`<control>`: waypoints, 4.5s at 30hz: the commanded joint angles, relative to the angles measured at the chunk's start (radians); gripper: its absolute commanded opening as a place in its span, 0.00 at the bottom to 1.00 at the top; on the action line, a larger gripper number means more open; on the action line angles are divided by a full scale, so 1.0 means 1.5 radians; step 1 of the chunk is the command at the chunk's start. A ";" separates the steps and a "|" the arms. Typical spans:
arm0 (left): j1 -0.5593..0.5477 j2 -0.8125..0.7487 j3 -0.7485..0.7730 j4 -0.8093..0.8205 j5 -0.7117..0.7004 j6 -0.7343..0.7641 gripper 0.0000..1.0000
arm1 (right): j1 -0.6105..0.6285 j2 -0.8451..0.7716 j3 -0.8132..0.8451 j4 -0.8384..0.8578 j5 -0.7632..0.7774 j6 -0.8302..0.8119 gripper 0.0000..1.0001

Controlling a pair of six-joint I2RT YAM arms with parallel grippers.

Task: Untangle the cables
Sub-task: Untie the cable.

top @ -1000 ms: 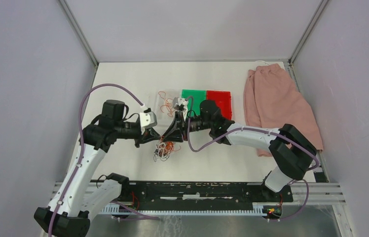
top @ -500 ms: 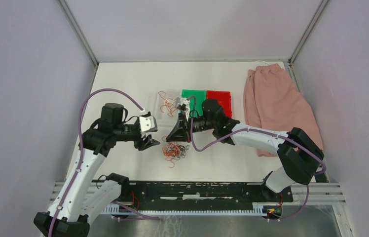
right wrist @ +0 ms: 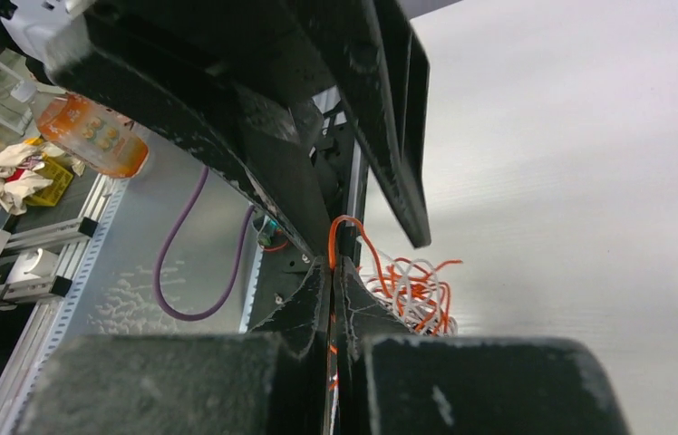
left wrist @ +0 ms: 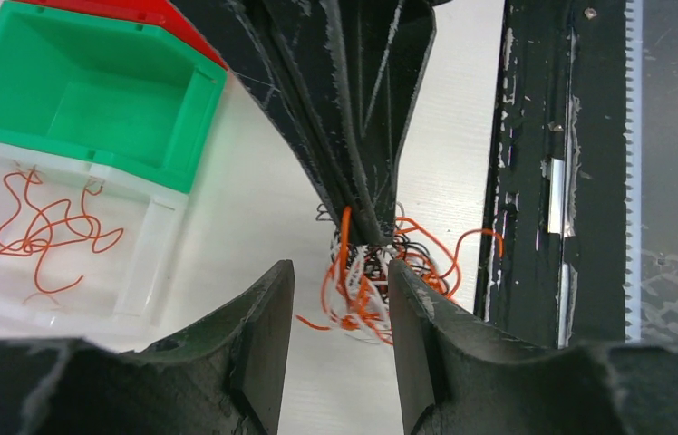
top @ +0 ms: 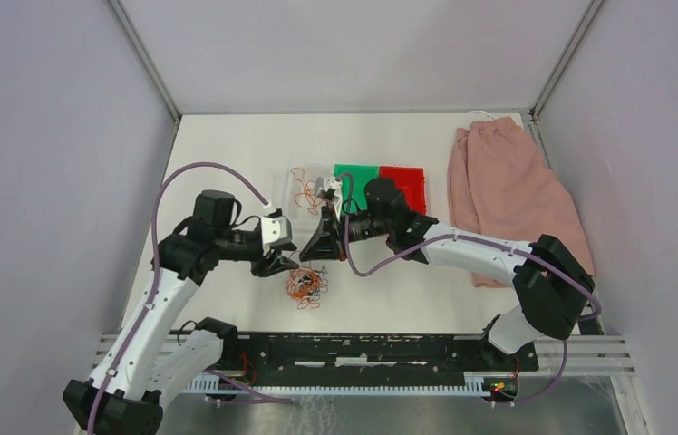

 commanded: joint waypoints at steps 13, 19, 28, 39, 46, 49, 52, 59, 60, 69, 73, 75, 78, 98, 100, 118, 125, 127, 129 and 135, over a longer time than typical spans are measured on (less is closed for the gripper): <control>-0.007 -0.067 -0.076 0.315 -0.157 -0.191 0.03 | 0.004 0.006 0.010 0.128 0.008 0.113 0.13; -0.007 -0.076 -0.062 0.323 -0.099 -0.271 0.03 | 0.001 0.006 -0.024 0.232 0.004 0.203 0.45; -0.006 -0.088 -0.039 0.298 -0.038 -0.215 0.03 | -0.054 -0.089 -0.114 0.223 0.114 0.220 0.62; -0.007 -0.064 0.008 0.299 -0.023 -0.223 0.03 | -0.047 -0.111 -0.106 0.111 0.234 0.143 0.67; -0.007 -0.045 0.042 0.316 -0.031 -0.259 0.03 | 0.006 -0.076 -0.078 0.112 0.267 0.118 0.66; -0.007 -0.041 0.058 0.319 -0.029 -0.278 0.03 | 0.018 -0.057 -0.071 0.116 0.295 0.117 0.65; -0.006 -0.038 0.074 0.322 -0.028 -0.298 0.03 | 0.025 -0.041 -0.065 0.124 0.331 0.117 0.63; -0.007 -0.017 0.129 0.341 -0.016 -0.368 0.03 | 0.030 -0.012 -0.054 0.135 0.371 0.114 0.54; -0.007 -0.013 0.140 0.344 -0.013 -0.379 0.03 | 0.030 -0.009 -0.054 0.135 0.371 0.114 0.52; -0.007 0.029 0.254 0.377 0.012 -0.461 0.03 | 0.033 -0.001 -0.084 0.116 0.392 0.084 0.49; -0.007 0.052 0.317 0.384 0.015 -0.474 0.03 | 0.033 0.001 -0.114 0.117 0.400 0.072 0.49; -0.007 0.063 0.347 0.392 0.014 -0.484 0.03 | 0.033 0.001 -0.130 0.119 0.405 0.066 0.50; -0.007 0.080 0.395 0.397 0.016 -0.494 0.03 | 0.034 -0.002 -0.155 0.122 0.407 0.057 0.51; -0.007 0.159 0.630 0.577 -0.071 -0.522 0.03 | 0.033 -0.085 -0.244 0.063 0.479 -0.021 0.61; -0.007 0.171 0.657 0.587 -0.073 -0.492 0.03 | 0.033 -0.093 -0.248 0.058 0.483 -0.030 0.62; -0.007 0.229 0.775 0.702 -0.137 -0.390 0.03 | 0.033 -0.124 -0.264 -0.027 0.503 -0.092 0.61; -0.006 0.281 0.870 0.818 -0.274 -0.328 0.03 | 0.034 -0.103 -0.320 -0.009 0.540 -0.097 0.61; -0.007 0.284 0.874 0.838 -0.289 -0.317 0.03 | 0.033 -0.100 -0.334 -0.004 0.555 -0.094 0.61; -0.007 0.283 0.873 0.841 -0.298 -0.328 0.03 | 0.033 -0.103 -0.341 -0.002 0.569 -0.085 0.61; -0.007 0.286 0.857 0.935 -0.380 -0.272 0.03 | 0.033 -0.113 -0.354 -0.016 0.623 -0.063 0.64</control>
